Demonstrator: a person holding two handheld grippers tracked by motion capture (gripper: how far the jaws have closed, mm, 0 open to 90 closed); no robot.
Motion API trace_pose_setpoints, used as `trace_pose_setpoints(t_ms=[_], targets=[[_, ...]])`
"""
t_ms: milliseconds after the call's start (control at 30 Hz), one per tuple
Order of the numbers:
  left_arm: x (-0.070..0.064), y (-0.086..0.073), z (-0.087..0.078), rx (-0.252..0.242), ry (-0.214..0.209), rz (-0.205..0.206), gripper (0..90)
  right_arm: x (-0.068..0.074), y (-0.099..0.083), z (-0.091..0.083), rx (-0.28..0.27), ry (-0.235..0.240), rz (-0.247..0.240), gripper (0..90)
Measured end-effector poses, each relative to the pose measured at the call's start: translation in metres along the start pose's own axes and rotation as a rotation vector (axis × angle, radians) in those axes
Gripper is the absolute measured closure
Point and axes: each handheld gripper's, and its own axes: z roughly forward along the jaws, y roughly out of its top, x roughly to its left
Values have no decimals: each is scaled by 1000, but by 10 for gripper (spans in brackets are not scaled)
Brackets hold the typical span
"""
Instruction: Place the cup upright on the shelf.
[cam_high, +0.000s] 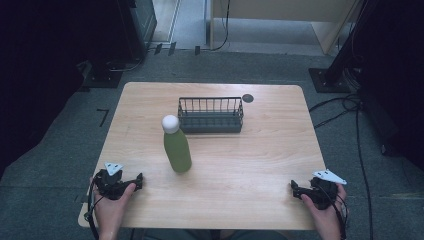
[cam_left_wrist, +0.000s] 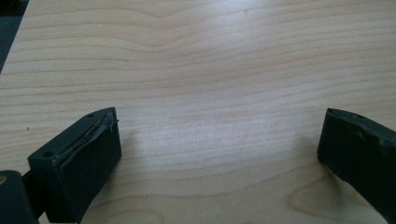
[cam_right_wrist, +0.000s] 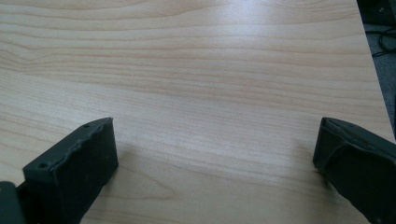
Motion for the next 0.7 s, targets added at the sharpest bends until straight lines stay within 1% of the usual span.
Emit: trace_pose_setpoints(t_ms=[67,133,167,333,433,533,600,633,700], targets=[[-1,-1,-3,8,6,-7,0,0,0,1,-1,-2,-1,0],[-3,-1,-7,-16,20,-12,1,0,1,1,-2,-4,2,0],[-4,-1,-9,-32,14,-14,1,0,1,1,-2,-5,2,0],[-9,4,-24,-101,-32,-21,1,0,1,1,-2,-5,2,0],[-14,9,-33,-134,-57,-9,1,0,1,1,-2,-5,2,0],[-20,15,-40,-156,-92,1,1,0,1,1,-2,-5,2,0],[-25,18,-43,-168,-110,7,1,0,1,1,-2,-5,2,0],[-30,21,-46,-177,-124,16,1,0,1,1,-2,-5,2,0],[-36,25,-49,-188,-138,30,1,0,1,1,-2,-5,2,0]])
